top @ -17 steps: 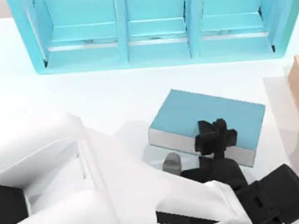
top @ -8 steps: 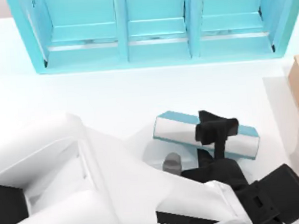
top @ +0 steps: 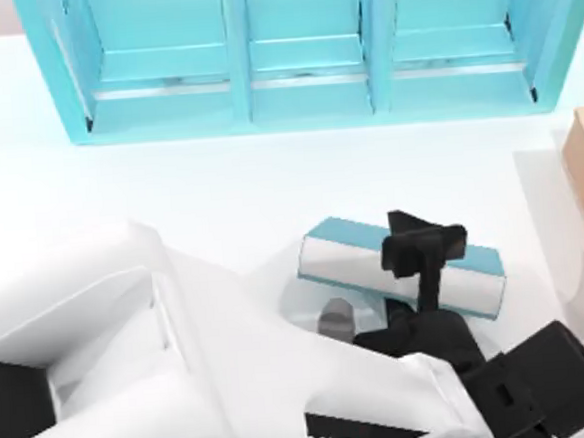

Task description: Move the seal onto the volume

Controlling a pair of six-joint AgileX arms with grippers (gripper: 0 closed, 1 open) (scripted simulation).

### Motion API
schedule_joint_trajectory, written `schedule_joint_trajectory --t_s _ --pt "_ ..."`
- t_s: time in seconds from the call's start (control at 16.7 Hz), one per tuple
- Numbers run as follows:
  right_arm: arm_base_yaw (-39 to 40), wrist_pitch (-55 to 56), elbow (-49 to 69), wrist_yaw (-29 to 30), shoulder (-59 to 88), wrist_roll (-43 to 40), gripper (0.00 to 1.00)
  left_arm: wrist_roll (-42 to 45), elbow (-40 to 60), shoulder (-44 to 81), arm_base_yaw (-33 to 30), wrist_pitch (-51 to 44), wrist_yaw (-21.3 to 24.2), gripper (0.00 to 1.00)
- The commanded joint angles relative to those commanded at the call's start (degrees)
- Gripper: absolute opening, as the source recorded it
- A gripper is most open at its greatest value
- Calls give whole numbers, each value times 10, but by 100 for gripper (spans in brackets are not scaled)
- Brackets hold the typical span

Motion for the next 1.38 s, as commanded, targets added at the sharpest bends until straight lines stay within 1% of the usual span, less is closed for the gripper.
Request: schedule_joint_trajectory --t_s 0.18,0.36,0.48,0.66,0.84,1.02,1.2,1.38 --pt "0 0 0 0 0 0 100 -37 12 10 -19 -37 -6 100" --pt "0 0 0 0 0 0 100 -128 37 30 -56 -129 -14 100" --pt "0 0 0 0 0 0 100 -214 58 46 -84 -219 -18 100" --pt "0 0 0 0 0 0 100 -364 93 67 -126 -389 -18 100" --pt "0 0 0 0 0 0 100 -516 129 83 -164 -565 -13 100" --pt "0 0 0 0 0 0 100 -646 160 92 -195 -707 -5 100" --pt "0 0 0 0 0 0 100 -731 182 95 -215 -795 1 100" --pt "0 0 0 0 0 0 100 -764 190 95 -224 -829 4 100"
